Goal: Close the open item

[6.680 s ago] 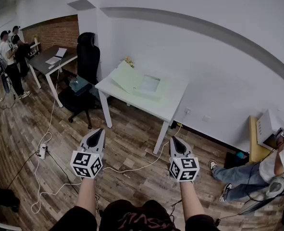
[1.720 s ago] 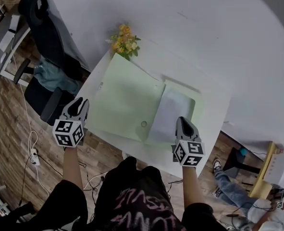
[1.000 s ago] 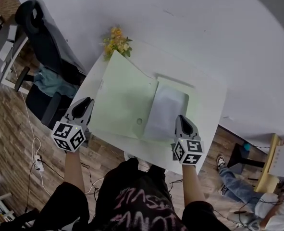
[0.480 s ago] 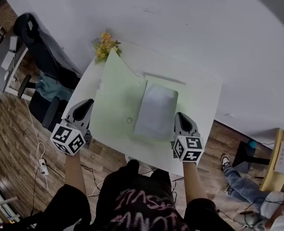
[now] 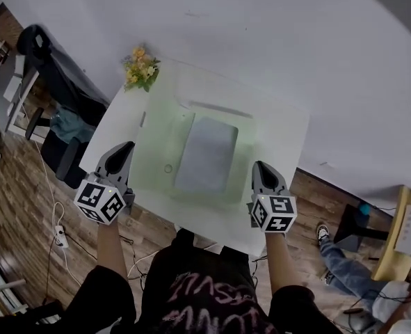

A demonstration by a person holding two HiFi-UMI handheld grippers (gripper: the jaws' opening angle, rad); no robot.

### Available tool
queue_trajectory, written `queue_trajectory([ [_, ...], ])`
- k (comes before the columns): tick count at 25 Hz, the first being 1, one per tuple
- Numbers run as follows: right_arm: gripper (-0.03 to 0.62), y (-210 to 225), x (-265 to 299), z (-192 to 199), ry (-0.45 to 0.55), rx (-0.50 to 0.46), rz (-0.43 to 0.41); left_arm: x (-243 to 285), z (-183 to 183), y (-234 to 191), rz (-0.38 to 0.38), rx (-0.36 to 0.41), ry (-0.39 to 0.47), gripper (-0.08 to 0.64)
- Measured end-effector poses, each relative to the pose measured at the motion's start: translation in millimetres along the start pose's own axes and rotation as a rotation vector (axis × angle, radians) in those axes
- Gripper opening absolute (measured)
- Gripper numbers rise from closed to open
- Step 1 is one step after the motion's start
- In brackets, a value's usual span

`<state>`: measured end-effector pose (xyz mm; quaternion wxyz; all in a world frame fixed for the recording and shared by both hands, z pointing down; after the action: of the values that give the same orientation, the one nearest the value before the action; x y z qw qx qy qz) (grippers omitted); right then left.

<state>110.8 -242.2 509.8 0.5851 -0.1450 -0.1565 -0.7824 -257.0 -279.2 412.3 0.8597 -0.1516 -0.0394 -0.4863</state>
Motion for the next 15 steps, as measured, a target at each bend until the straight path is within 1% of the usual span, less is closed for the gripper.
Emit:
queue_trajectory([
  [2, 0.028, 10.3, -3.6, -4.5, 0.004, -0.037, -0.033, 2.3, -0.5, 18.8, -0.022, 0.024, 0.01, 0.048],
  [4, 0.028, 18.3, -6.0, -7.0, 0.007, -0.049, -0.051, 5.3, 4.2, 34.0, -0.028, 0.041, -0.004, 0.048],
  [9, 0.028, 29.4, -8.3, -4.9, 0.011, -0.077, -0.076, 13.8, 17.4, 63.9, -0.011, 0.016, -0.017, 0.048],
  [15, 0.028, 43.5, -13.7, 2.6, 0.014, -0.075, -0.095, 29.4, 26.9, 88.3, -0.006, 0.025, -0.035, 0.048],
])
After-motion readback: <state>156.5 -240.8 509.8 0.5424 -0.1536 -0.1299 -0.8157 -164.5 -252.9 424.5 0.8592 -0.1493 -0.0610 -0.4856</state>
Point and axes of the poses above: the fingertips, and each gripper's own axes: x forward along the fingers, y to its right, z out of its underside, the point moved 5 cm from there along -x, backward along the fingers, and after that the axes turned 6 degrees about -x, right-handed, at the moved point
